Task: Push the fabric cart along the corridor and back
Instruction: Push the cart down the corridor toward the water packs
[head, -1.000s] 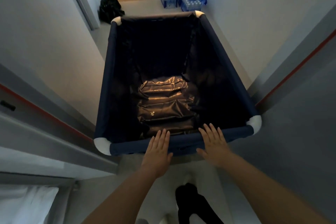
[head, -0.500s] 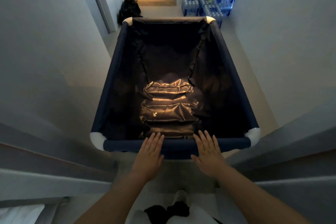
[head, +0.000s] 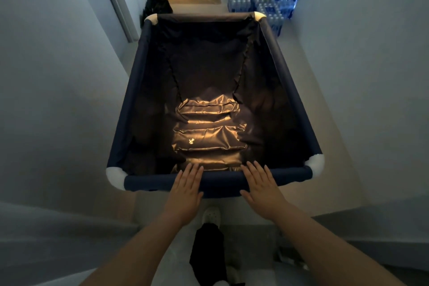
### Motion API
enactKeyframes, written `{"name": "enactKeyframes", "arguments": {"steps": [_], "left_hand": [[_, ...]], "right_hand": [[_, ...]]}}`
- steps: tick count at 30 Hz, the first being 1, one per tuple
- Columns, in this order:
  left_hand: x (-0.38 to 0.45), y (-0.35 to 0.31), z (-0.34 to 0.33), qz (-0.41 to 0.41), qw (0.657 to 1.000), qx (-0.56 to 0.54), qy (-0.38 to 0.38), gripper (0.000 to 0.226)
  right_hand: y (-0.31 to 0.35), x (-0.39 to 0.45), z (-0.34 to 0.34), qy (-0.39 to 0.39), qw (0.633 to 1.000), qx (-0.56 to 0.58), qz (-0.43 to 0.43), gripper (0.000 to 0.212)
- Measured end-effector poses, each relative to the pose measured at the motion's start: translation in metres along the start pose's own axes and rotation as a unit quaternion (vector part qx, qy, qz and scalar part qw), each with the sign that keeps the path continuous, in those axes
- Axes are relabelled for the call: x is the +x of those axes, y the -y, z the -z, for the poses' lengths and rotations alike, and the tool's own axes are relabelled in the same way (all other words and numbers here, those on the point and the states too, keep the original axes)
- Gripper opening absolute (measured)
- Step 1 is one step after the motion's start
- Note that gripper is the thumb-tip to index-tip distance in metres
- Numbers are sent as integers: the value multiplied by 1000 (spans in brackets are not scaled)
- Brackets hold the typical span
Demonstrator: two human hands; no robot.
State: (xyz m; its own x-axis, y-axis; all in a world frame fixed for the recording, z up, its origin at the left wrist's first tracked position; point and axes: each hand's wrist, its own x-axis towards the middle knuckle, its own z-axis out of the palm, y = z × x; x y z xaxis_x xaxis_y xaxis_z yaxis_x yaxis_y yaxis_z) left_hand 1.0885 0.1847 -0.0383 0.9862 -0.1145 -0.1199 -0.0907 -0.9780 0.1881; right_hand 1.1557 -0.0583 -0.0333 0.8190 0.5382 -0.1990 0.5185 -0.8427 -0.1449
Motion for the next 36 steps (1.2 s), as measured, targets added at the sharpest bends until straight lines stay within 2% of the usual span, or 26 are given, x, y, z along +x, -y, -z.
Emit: {"name": "enactKeyframes", "arguments": {"steps": [5, 16, 25, 27, 32, 36], "left_hand": [[53, 15, 17, 3, 999, -46, -21, 64], [173, 68, 39, -4, 1000, 7, -26, 60], [240, 94, 52, -2, 997, -44, -62, 55], [250, 97, 53, -4, 995, -54, -83, 59], [274, 105, 49, -28, 984, -75, -160, 65], [288, 111, 48, -35, 984, -63, -165, 65]], "right_hand": [[-14, 52, 15, -4, 1000, -2, -2, 64], [-47, 177, 47, -40, 999, -25, -17, 61], [-74, 246, 60, -27, 999, -17, 0, 58], [-82, 256, 63, -31, 999, -18, 26, 63], [-106, 281, 70, -28, 995, -26, 90, 88], [-117, 295, 69, -42, 992, -19, 114, 89]]}}
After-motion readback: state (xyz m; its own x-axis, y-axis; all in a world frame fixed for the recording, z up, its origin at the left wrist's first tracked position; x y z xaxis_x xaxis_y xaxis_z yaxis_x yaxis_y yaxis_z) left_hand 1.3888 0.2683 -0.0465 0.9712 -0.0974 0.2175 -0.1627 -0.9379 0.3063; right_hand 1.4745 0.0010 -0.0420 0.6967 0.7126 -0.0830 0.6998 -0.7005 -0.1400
